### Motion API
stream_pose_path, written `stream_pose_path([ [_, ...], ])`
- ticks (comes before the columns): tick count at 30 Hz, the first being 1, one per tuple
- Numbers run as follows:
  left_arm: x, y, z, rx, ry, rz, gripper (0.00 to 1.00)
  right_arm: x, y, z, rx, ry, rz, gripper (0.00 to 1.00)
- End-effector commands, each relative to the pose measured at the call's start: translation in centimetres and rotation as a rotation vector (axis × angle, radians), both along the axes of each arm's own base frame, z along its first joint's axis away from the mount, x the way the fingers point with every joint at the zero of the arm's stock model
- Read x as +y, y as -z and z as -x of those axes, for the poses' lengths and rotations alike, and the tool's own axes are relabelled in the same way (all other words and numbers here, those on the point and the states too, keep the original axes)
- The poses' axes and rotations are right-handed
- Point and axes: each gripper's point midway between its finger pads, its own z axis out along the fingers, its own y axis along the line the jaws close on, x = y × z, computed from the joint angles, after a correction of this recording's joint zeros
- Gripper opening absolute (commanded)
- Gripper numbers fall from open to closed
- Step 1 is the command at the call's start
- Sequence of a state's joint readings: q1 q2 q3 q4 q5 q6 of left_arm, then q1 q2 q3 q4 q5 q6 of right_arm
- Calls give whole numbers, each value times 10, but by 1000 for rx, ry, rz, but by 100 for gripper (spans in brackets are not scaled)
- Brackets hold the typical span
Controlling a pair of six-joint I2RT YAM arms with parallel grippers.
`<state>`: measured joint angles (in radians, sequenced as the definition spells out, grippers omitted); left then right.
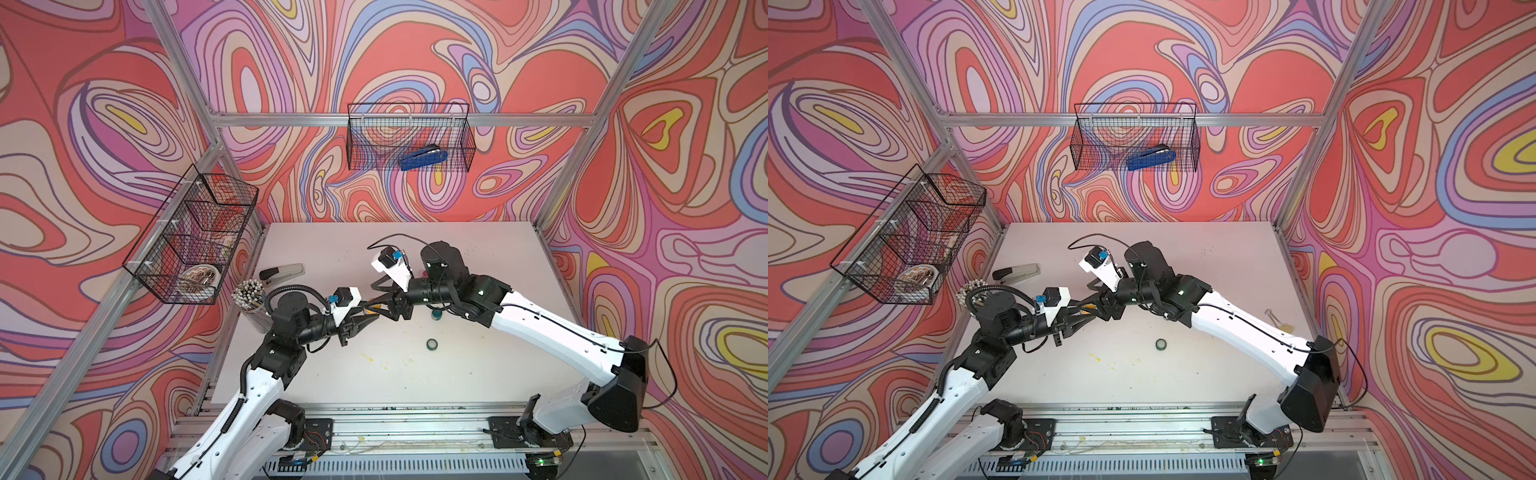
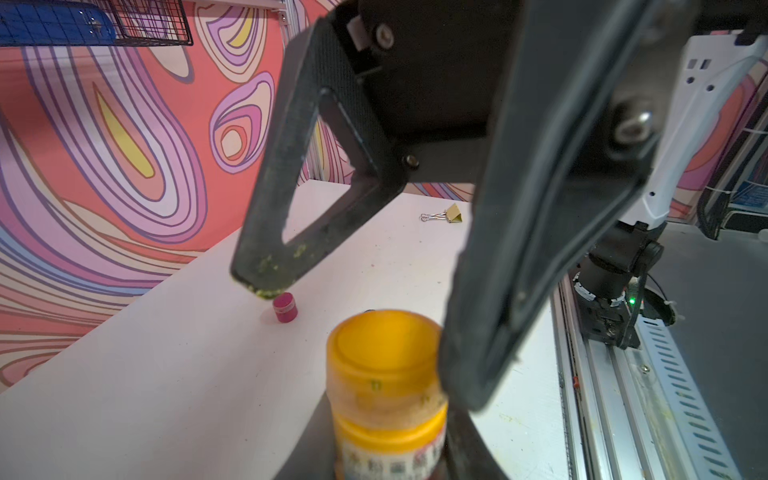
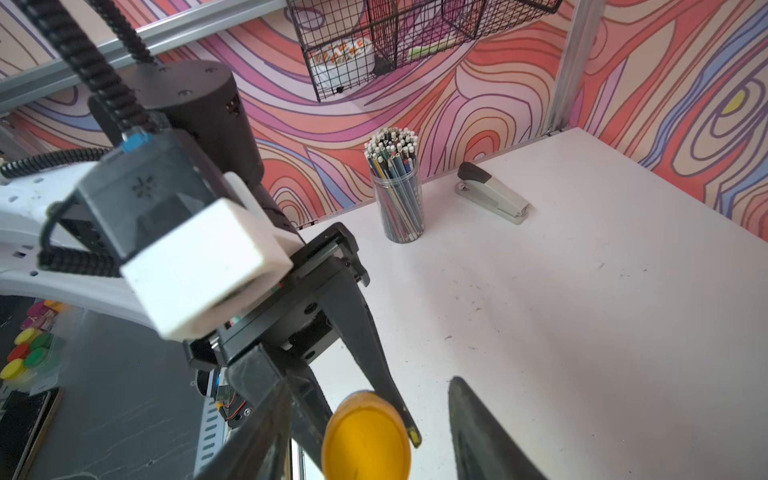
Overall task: Close the paint jar lid
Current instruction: Screw the lid onto the paint jar.
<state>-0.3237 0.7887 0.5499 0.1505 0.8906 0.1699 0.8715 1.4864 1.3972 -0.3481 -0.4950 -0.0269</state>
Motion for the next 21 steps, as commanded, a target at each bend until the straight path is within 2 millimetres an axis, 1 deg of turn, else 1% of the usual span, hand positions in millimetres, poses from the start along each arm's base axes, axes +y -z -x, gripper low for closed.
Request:
stream_pose_path([
  [1, -1, -23, 5, -51, 34, 36, 24, 3, -4, 2, -11, -28, 1, 61],
  [4, 0, -22, 4, -55, 23, 32, 24, 4, -3, 3, -2, -36, 6, 59],
  [12, 2, -23, 1, -67, 2, 28, 24, 1, 0, 5, 13, -29, 14, 46],
  [21, 3, -25, 0, -77, -10, 29, 24, -4, 7, 7, 33, -22, 26, 47],
])
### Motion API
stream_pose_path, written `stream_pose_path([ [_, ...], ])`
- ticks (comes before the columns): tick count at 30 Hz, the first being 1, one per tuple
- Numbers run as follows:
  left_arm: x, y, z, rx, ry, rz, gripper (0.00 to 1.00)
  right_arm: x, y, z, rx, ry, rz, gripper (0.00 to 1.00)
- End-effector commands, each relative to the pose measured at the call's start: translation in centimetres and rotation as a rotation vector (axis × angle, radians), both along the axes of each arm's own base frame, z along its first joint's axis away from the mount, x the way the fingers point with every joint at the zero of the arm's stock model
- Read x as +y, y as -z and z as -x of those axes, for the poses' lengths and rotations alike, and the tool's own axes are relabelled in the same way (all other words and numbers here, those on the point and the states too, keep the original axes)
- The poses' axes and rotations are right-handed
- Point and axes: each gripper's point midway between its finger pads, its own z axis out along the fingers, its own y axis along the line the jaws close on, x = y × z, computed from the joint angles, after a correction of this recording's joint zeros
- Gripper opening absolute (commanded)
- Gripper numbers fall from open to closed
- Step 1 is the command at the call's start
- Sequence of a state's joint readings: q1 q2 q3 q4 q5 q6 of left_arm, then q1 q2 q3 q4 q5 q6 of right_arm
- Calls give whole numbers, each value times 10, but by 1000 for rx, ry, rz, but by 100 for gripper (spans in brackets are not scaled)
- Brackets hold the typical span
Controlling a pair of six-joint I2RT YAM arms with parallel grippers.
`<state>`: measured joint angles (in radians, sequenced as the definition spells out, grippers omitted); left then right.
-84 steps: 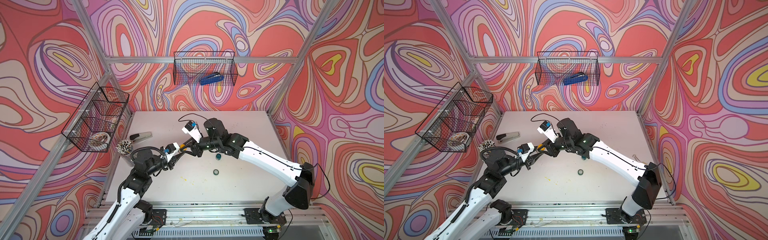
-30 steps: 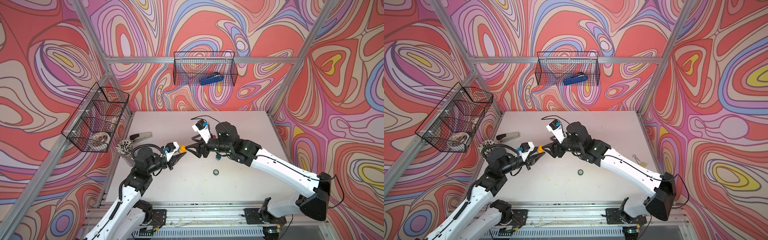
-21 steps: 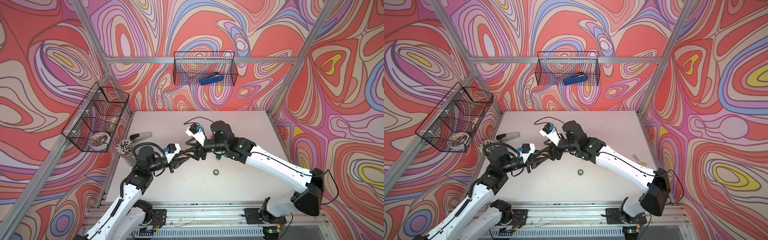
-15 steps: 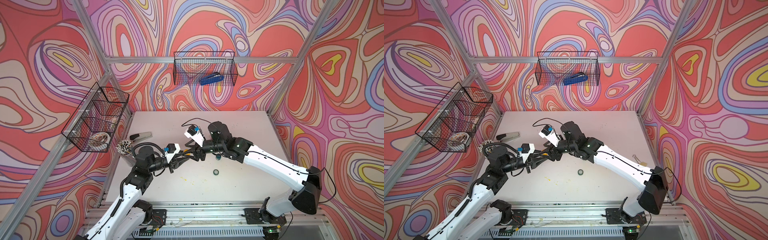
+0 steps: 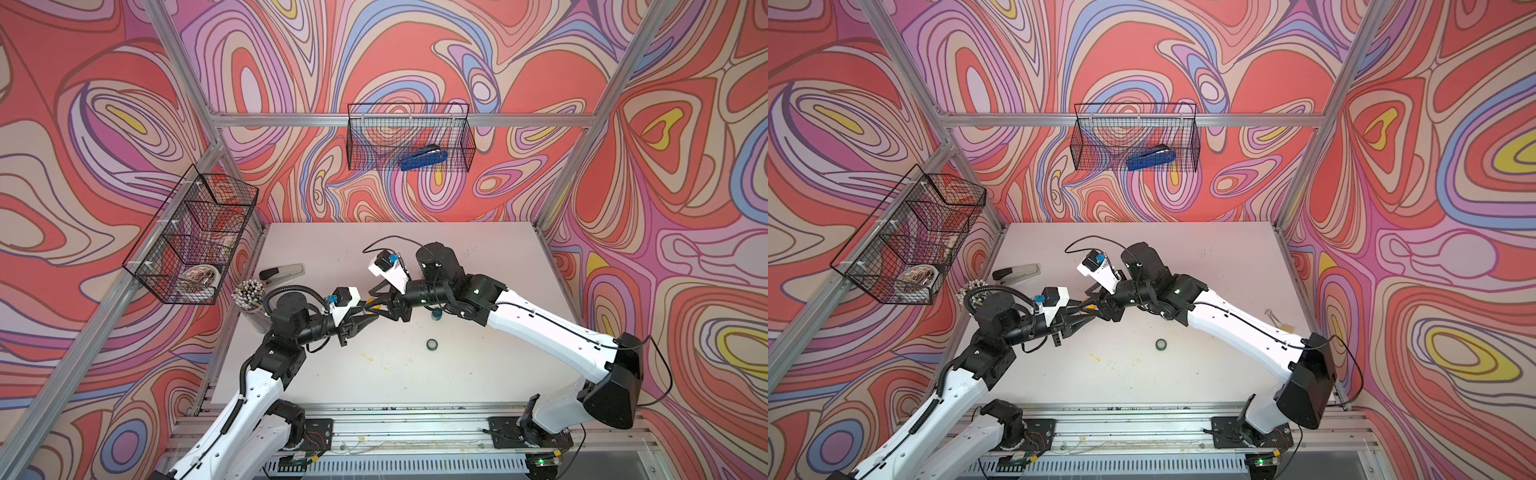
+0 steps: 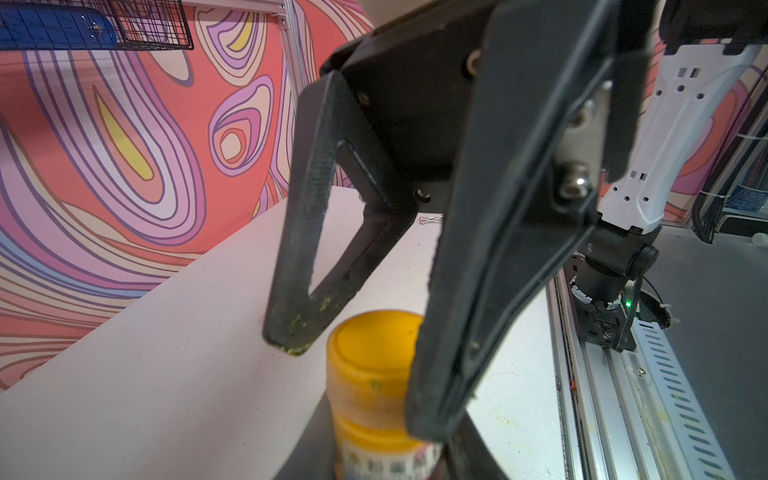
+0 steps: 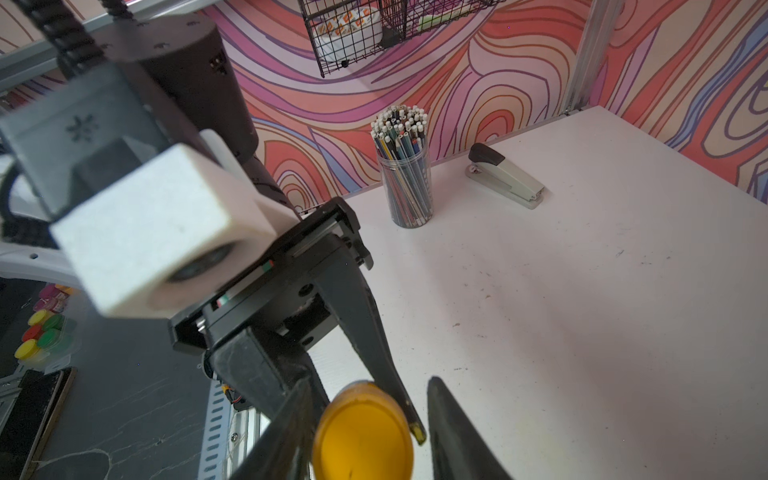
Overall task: Close the paint jar lid
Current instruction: Screw the lid onto the paint jar.
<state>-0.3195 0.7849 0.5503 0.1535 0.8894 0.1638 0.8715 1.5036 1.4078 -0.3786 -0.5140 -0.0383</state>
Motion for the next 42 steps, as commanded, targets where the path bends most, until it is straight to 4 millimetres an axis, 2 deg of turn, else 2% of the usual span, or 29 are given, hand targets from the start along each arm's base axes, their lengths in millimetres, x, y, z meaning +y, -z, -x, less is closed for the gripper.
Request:
stream_pose_path([
  [1, 2, -24, 0, -77, -5, 25, 24, -6, 1, 3, 18, 4, 3, 47],
  [6, 2, -24, -1, -80, -12, 25, 24, -8, 0, 4, 24, 5, -5, 43],
  [10, 3, -25, -2, -83, -17, 24, 24, -10, 3, 3, 31, 12, 3, 43],
  [14, 3, -24, -3, -86, -23, 21, 24, -10, 0, 4, 34, 10, -3, 35],
  [20, 7, -28, -11, -122, -76, 15, 23, -7, 0, 1, 48, 21, -5, 31],
  [24, 13, -36, -23, -190, -148, 3, 23, -3, 0, -6, 76, 54, -7, 28],
  [30, 23, -58, -47, -331, -277, 14, 23, 10, 5, -21, 184, 127, -37, 26],
  [35, 26, -78, -72, -429, -368, 0, 23, 20, 20, -42, 250, 268, -29, 25],
  [38, 23, -81, -85, -495, -422, -52, 23, 22, 36, -59, 283, 385, 4, 25],
  [42, 24, -81, -104, -555, -528, -99, 23, 28, 54, -72, 325, 529, 1, 25],
])
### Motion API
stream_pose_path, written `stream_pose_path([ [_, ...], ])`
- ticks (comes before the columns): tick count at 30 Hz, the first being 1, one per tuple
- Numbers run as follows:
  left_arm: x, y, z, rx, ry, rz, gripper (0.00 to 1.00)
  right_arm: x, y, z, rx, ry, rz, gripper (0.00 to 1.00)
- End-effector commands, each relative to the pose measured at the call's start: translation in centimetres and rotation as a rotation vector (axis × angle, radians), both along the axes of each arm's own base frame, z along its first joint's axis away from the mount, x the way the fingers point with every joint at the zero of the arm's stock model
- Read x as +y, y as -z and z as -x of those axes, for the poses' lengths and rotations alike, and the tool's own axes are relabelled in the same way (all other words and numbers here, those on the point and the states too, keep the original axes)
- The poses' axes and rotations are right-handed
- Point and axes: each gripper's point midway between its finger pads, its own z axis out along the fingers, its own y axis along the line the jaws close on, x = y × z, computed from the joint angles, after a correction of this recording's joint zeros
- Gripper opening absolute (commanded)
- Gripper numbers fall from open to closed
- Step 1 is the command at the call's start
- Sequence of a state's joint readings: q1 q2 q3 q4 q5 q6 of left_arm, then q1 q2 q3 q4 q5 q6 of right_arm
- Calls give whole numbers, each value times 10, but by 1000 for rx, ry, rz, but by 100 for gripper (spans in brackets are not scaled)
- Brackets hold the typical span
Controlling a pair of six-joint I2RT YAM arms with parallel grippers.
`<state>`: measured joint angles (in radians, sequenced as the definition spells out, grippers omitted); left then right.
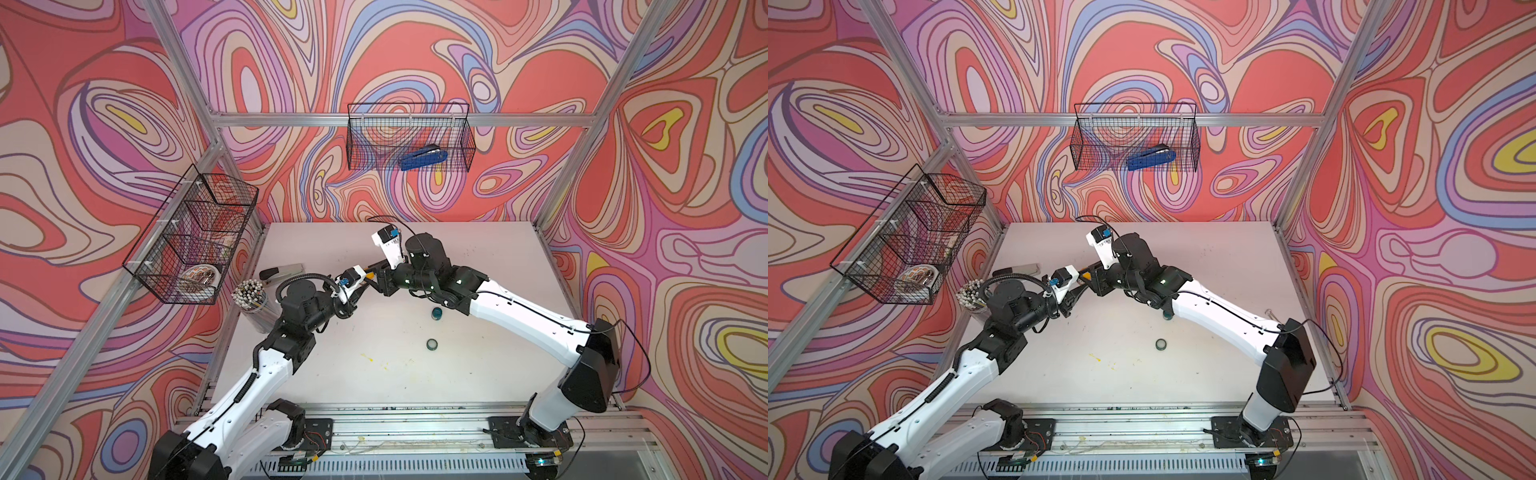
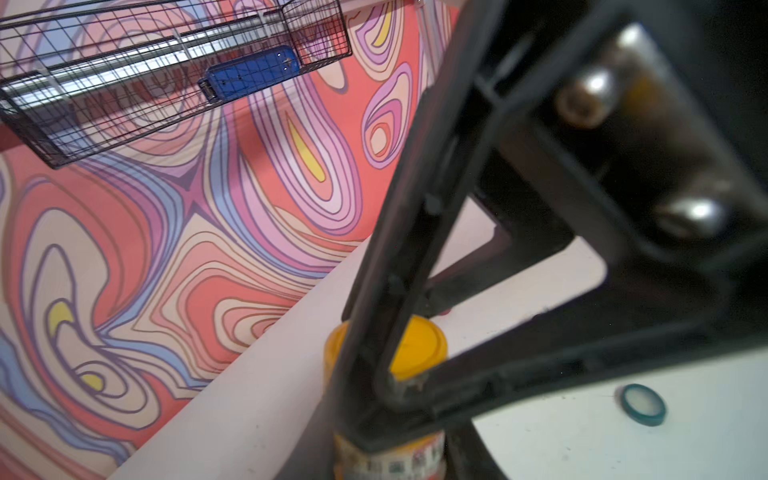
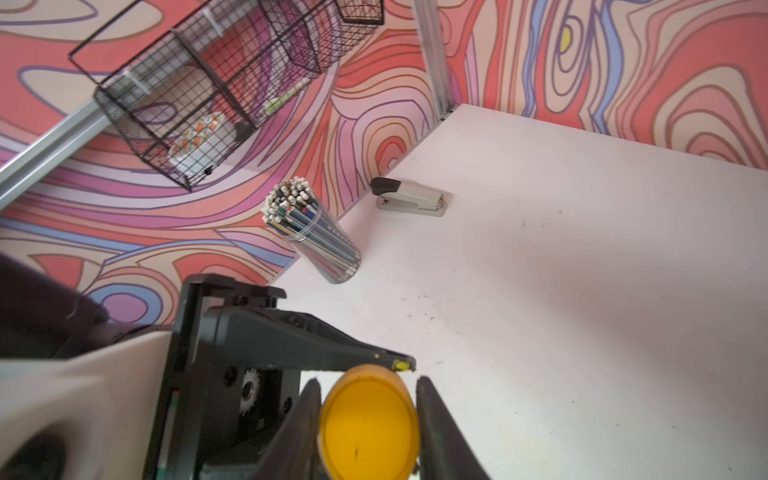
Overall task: Close the paint jar lid
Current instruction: Screw the lid onto the paint jar.
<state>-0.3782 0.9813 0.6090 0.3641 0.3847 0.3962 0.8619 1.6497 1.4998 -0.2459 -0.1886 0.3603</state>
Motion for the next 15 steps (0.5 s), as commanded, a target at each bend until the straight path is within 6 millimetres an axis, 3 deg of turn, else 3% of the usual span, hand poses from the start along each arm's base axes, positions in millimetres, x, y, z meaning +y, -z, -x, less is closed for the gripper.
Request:
stream_pose_path([
  [1, 3, -75, -12, -308, -110, 21, 23, 18, 50, 12, 157, 87, 42, 25],
  [6, -9, -68, -15, -367, -138, -40, 23, 31, 47, -3, 212, 185, -47, 25],
  [9, -16, -58, -14, -385, -133, -75, 23, 39, 56, -10, 241, 206, -39, 26],
  [15, -19, -48, -16, -366, -130, -71, 24, 32, 48, -11, 226, 233, -53, 33],
])
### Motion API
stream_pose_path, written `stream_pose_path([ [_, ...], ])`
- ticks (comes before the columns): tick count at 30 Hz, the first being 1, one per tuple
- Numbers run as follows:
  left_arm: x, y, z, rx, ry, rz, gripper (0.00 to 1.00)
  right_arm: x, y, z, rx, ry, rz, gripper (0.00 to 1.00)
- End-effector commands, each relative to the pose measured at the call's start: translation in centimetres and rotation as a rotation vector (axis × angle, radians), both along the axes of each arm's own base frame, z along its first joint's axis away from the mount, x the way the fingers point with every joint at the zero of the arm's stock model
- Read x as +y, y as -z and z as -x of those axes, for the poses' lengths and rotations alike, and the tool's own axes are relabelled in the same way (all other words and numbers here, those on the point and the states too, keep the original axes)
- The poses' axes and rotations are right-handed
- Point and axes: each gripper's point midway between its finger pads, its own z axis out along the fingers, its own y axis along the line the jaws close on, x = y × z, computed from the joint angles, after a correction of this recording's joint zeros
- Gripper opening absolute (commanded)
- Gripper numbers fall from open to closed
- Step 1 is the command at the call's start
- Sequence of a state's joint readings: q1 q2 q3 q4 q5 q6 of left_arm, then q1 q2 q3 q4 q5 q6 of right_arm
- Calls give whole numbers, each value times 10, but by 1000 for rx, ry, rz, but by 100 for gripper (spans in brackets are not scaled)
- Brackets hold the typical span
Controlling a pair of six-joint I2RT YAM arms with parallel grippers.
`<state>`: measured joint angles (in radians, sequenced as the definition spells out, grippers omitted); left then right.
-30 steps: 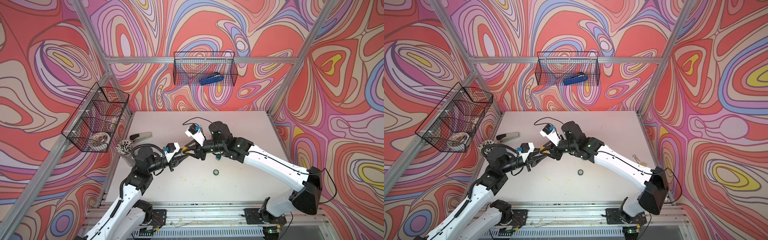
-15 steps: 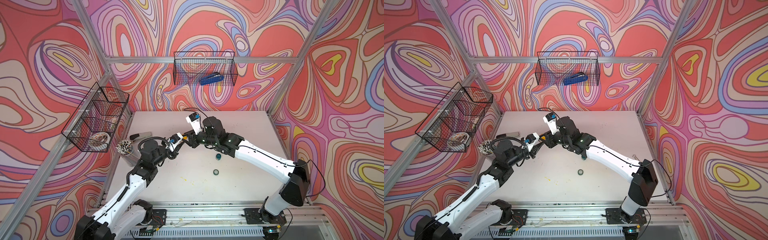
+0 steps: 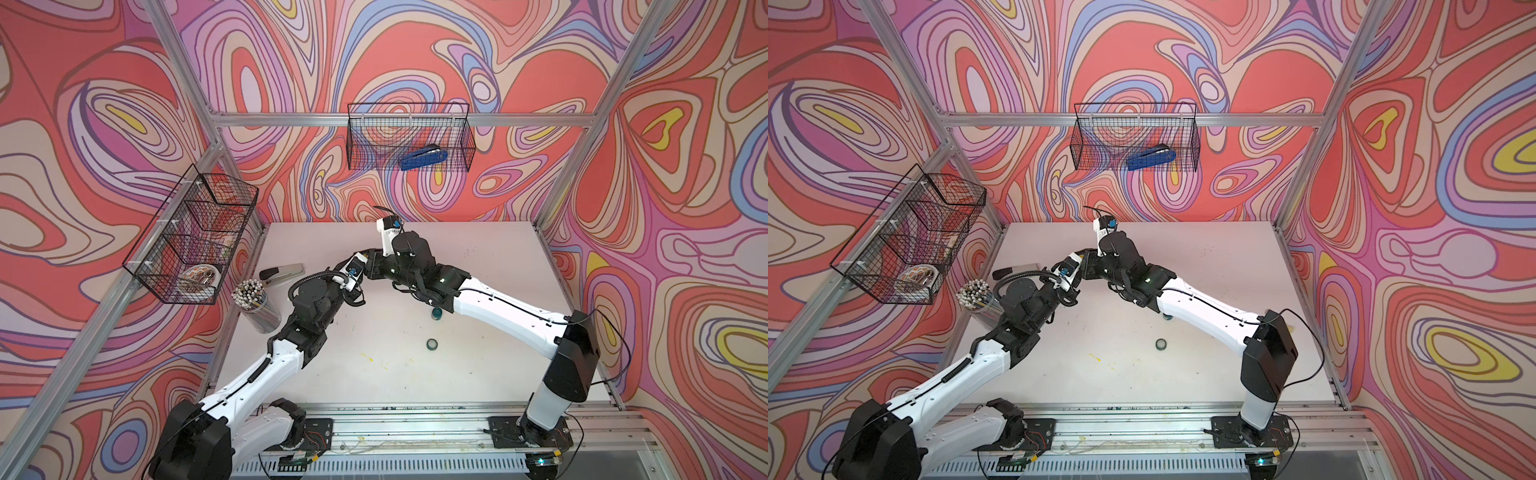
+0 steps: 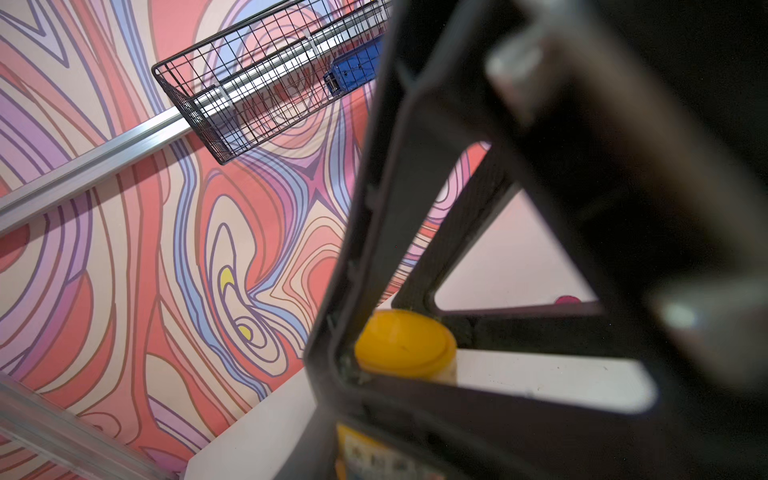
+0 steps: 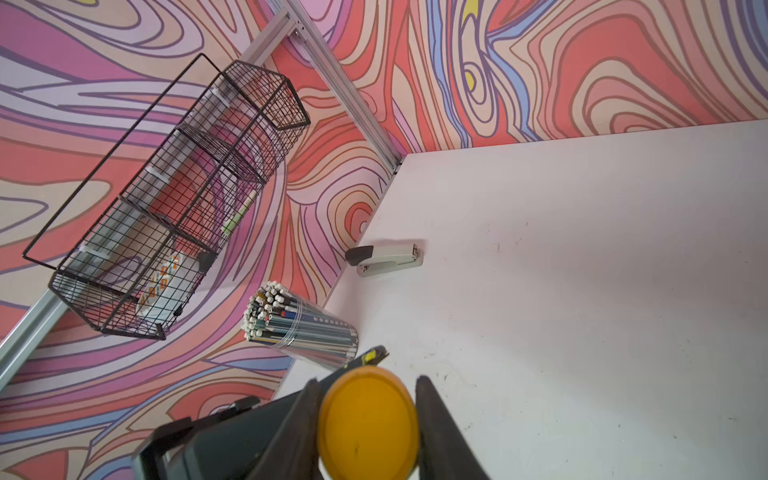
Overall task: Close the paint jar lid
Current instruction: Screw the lid onto the paint jar.
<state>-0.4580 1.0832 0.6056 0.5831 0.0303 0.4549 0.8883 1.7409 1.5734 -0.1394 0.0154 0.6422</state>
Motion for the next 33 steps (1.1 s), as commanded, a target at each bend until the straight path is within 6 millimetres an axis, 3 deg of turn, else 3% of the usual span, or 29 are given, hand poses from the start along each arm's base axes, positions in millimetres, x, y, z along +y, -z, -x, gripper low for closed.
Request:
stream_pose_path([
  [1, -35, -32, 22, -208, 138, -98, 24, 16, 60, 28, 128, -39, 102, 38],
  [2, -36, -30, 22, -201, 140, -102, 24, 15, 66, 29, 133, -38, 113, 43],
  [3, -36, -28, 22, -193, 142, -107, 24, 8, 54, 32, 114, -35, 104, 51],
  [6, -36, -19, 25, -156, 157, -115, 24, -8, 51, 35, 87, -6, 133, 68],
  [9, -34, -11, 29, -126, 160, -117, 24, -27, 44, 39, 63, 24, 161, 77],
  [16, -27, 0, 41, -33, 172, -103, 24, -77, 45, 51, 53, 87, 230, 83],
  [21, -24, 4, 54, 32, 203, -55, 24, -101, 40, 49, 42, 89, 229, 83],
  [27, -39, 9, 91, 120, 419, -3, 24, -102, 7, 59, -120, -33, 186, 84],
  [33, -43, 4, 119, 292, 654, 147, 23, -87, -21, 86, -323, -282, 236, 83],
])
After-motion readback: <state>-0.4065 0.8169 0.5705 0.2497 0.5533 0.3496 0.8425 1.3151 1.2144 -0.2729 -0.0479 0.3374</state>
